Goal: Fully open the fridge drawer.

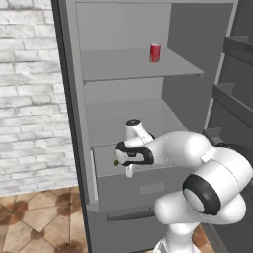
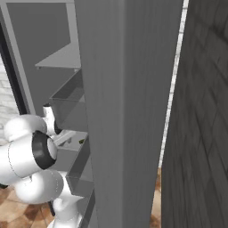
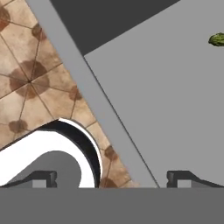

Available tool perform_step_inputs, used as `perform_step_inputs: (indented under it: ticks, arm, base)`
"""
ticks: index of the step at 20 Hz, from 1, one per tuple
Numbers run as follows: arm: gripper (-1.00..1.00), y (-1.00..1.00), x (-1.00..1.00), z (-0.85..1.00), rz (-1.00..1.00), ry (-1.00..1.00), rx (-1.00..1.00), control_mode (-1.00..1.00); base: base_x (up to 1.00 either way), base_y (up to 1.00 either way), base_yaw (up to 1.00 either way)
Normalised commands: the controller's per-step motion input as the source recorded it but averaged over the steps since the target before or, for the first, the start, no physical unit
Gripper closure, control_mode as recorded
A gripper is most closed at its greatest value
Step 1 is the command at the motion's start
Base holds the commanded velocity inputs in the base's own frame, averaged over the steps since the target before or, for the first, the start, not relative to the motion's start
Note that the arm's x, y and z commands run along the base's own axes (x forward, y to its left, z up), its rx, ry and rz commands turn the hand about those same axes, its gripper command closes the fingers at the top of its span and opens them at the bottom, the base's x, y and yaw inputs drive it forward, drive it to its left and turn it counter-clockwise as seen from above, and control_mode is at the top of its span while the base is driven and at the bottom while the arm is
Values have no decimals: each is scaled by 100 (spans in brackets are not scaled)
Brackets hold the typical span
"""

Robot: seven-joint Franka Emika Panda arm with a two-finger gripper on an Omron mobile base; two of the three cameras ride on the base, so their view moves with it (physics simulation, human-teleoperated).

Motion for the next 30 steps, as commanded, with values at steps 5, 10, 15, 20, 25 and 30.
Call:
perform_step_inputs:
  ticks: [5,10,15,20,25,30]
  arm:
    - [-100,0,25,-32,4,0,0,-100]
    - [-100,0,27,-18,5,0,0,-100]
    - [-100,0,10,-19,6,0,0,-100]
    - [-100,0,-6,-27,9,3,-1,-100]
    - [-100,-2,-30,-31,7,6,-5,-100]
    - [-100,-8,-55,-22,5,1,-3,-100]
  base:
    - [0,0,0]
    - [0,0,0]
    - [0,0,0]
    - [0,0,0]
    - [0,0,0]
    - [0,0,0]
